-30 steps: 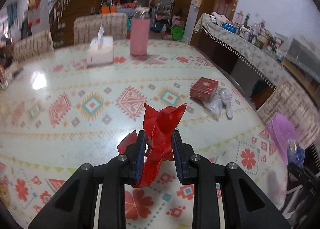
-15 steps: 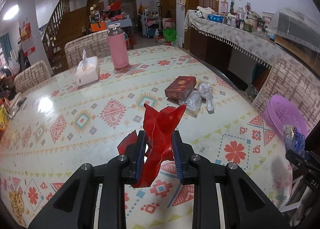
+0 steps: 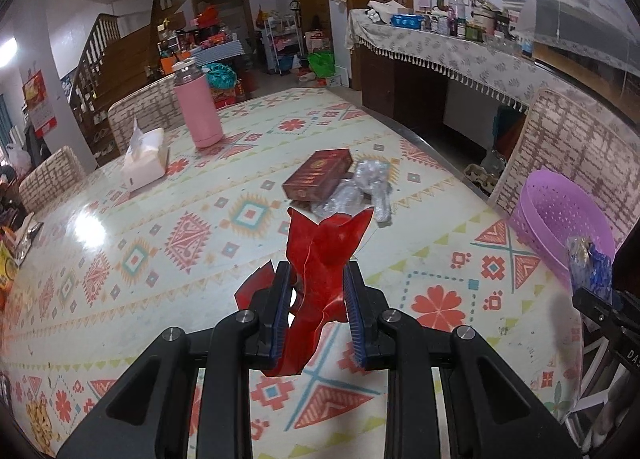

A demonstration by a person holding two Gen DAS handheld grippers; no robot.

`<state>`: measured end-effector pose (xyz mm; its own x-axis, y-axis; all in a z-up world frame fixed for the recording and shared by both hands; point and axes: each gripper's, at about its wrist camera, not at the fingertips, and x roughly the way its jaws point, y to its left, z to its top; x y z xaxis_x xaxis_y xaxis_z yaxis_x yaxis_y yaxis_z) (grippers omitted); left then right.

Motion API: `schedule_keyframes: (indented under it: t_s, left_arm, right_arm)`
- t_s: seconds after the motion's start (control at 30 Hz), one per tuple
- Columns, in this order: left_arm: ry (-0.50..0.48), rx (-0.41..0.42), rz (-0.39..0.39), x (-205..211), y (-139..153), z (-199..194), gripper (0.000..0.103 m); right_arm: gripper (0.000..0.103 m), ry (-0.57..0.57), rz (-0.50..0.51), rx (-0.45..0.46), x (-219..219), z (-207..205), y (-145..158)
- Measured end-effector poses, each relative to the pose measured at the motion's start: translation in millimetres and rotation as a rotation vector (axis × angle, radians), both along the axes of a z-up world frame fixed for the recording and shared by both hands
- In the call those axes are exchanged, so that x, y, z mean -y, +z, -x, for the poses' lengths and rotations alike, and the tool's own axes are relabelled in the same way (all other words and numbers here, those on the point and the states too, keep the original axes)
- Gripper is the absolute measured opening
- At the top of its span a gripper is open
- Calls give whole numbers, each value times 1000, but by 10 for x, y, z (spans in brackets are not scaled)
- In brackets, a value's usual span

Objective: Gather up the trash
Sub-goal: 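Carry the red wrapper and blue bag over the pink wastebasket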

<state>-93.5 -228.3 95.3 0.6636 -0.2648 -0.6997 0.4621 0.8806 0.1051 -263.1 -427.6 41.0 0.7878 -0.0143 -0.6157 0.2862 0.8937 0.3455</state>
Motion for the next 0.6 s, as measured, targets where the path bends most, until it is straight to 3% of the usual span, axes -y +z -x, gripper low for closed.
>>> schedule_keyframes:
  t_s: [0.6]
  left_arm:
    - [-86, 8, -53, 637, -44, 115, 25]
  right_arm:
    - [49, -67, -38, 14, 444, 220, -50]
